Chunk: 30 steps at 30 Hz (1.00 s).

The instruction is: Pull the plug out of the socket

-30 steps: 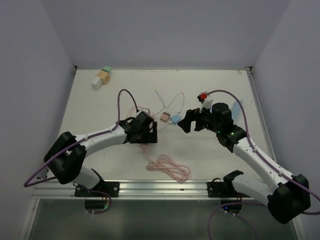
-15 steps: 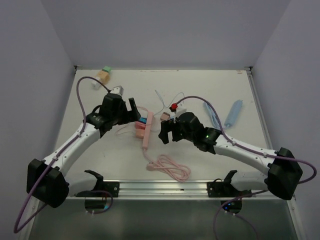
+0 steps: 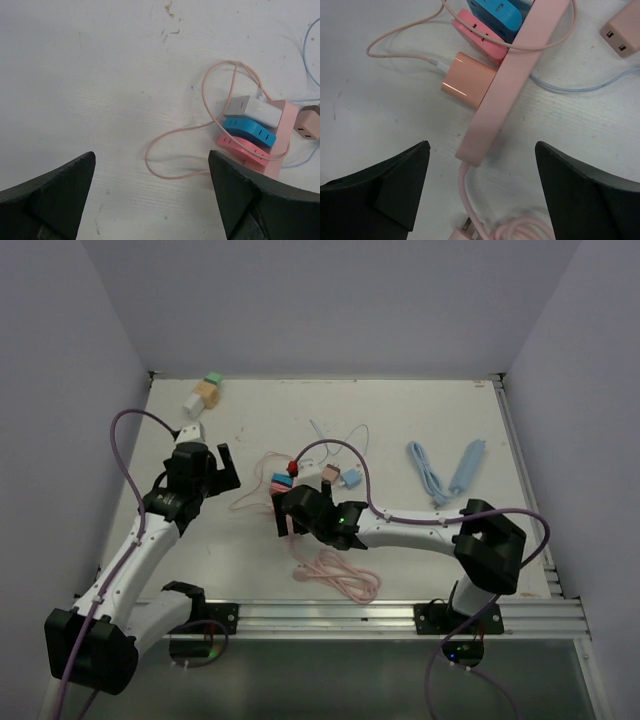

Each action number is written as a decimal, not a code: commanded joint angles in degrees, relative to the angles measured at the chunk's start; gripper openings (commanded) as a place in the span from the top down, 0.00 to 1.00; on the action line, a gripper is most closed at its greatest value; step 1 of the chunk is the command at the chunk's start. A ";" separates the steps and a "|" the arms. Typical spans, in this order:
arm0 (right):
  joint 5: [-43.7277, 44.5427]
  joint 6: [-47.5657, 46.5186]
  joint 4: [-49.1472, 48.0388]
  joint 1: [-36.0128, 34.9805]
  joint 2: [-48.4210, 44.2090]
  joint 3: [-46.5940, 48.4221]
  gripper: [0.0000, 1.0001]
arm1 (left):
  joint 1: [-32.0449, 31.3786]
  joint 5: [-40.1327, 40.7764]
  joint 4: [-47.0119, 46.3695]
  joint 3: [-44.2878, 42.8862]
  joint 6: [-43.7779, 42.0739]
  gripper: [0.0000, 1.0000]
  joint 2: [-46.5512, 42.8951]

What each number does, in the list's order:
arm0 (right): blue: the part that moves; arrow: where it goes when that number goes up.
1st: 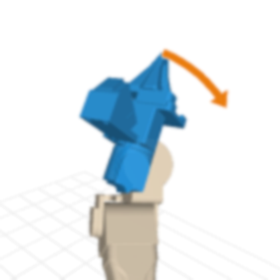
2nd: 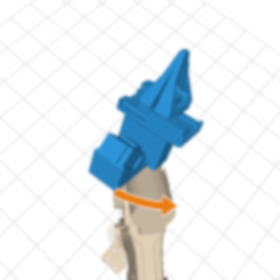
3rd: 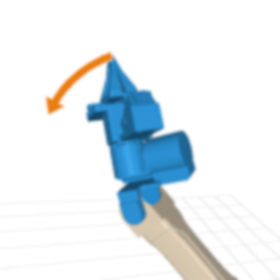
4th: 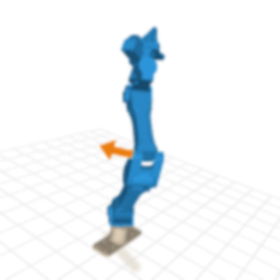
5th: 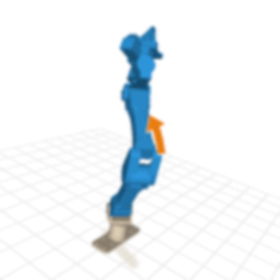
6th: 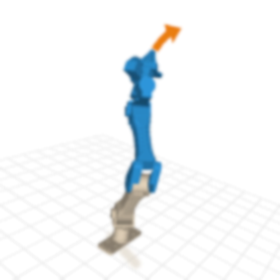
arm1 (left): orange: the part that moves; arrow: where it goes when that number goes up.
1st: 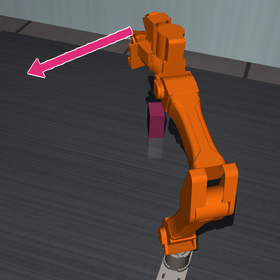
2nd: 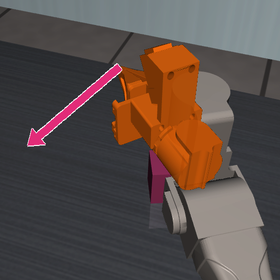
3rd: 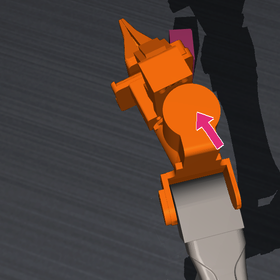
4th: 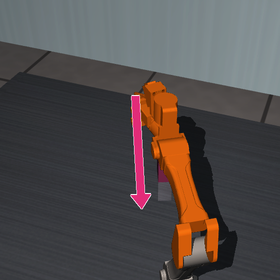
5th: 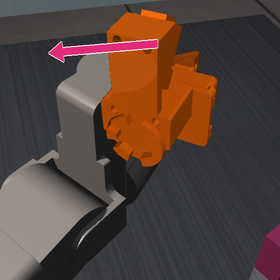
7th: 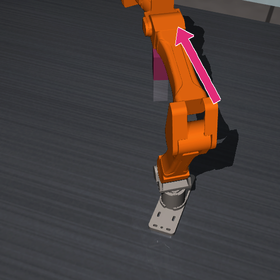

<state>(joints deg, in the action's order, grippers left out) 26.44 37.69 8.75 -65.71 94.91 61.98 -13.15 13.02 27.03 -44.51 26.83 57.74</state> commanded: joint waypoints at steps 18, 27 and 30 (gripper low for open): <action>5.82 7.92 3.90 -0.12 15.48 8.43 0.25 | 0.40 4.12 -2.24 2.15 -2.22 0.03 -3.77; 3.19 2.31 0.48 4.71 8.72 -1.94 0.48 | 0.49 2.81 -2.68 2.41 -2.48 0.03 -3.33; 1.35 -0.77 -1.63 7.16 5.55 -5.72 0.51 | 0.49 2.02 -2.77 2.41 -2.66 0.03 -2.81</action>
<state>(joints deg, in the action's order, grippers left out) 27.57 41.01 8.75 -61.21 104.57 59.33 -13.13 16.10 26.61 -42.35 25.69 54.61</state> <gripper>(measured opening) 0.503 0.972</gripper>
